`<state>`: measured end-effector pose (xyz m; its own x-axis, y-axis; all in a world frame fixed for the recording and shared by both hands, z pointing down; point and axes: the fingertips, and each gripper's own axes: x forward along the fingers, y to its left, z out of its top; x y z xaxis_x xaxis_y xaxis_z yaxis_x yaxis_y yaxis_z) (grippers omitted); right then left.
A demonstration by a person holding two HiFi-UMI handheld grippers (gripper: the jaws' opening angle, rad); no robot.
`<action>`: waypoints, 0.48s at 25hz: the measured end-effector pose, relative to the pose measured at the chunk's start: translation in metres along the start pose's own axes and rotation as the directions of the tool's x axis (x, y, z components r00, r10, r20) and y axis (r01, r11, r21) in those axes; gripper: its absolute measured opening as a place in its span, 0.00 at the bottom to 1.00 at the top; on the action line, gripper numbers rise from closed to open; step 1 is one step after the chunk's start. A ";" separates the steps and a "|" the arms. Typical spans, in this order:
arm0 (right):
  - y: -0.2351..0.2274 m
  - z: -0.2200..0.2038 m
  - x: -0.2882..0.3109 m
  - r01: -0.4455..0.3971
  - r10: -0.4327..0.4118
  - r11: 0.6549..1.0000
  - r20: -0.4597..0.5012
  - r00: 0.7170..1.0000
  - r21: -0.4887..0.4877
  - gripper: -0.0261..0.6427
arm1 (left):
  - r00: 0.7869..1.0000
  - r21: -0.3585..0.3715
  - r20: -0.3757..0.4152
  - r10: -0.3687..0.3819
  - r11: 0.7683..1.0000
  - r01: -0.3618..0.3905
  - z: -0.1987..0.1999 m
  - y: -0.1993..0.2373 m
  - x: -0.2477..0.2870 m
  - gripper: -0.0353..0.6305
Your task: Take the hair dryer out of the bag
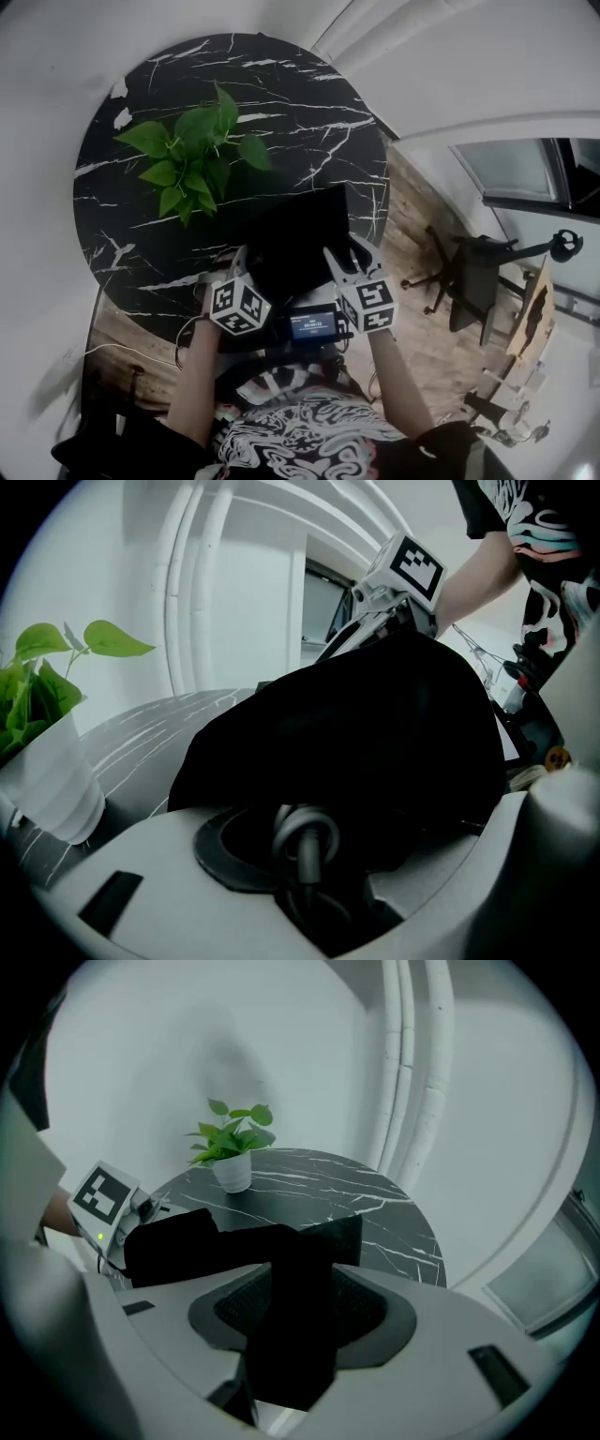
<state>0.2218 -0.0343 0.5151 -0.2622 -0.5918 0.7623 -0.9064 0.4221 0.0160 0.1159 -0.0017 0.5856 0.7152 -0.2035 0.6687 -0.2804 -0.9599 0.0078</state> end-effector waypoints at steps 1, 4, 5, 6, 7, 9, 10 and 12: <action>-0.002 -0.003 0.003 0.001 -0.001 0.999 -0.005 1.000 0.034 0.29 | 1.000 0.000 0.001 0.002 1.000 -0.002 0.000 0.000 0.000 0.36; -0.010 -0.011 0.008 0.019 -0.017 0.995 -0.020 1.000 0.097 0.32 | 1.000 0.001 0.001 0.003 1.000 -0.003 0.000 0.000 0.000 0.36; -0.012 -0.012 0.010 0.021 -0.018 0.994 -0.025 1.000 0.108 0.32 | 1.000 0.001 0.001 0.003 1.000 -0.003 0.000 0.000 0.000 0.36; -0.013 -0.013 0.011 0.017 -0.014 0.993 -0.028 0.999 0.117 0.33 | 1.000 0.001 0.000 0.003 1.000 -0.003 0.000 0.000 0.000 0.36; -0.012 -0.013 0.013 0.009 -0.006 0.992 -0.031 1.000 0.124 0.34 | 1.000 0.002 -0.001 0.002 1.000 -0.002 0.000 0.000 0.000 0.36; -0.012 -0.012 0.016 -0.006 0.010 0.992 -0.031 0.999 0.129 0.34 | 1.000 0.004 -0.001 0.003 1.000 -0.003 0.001 0.000 0.001 0.36; -0.012 -0.011 0.018 -0.010 0.014 0.991 -0.029 0.999 0.130 0.34 | 1.000 0.007 0.000 0.005 1.000 -0.005 0.001 0.000 0.001 0.36; -0.013 -0.009 0.019 -0.016 0.019 0.991 -0.022 1.000 0.136 0.34 | 1.000 0.010 0.001 0.009 1.000 -0.009 0.001 0.001 0.001 0.36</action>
<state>0.2311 -0.0449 0.5356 -0.2723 -0.5680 0.7767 -0.9386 0.3346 -0.0843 0.1167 -0.0030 0.5857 0.7131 -0.2128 0.6680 -0.2804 -0.9599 -0.0063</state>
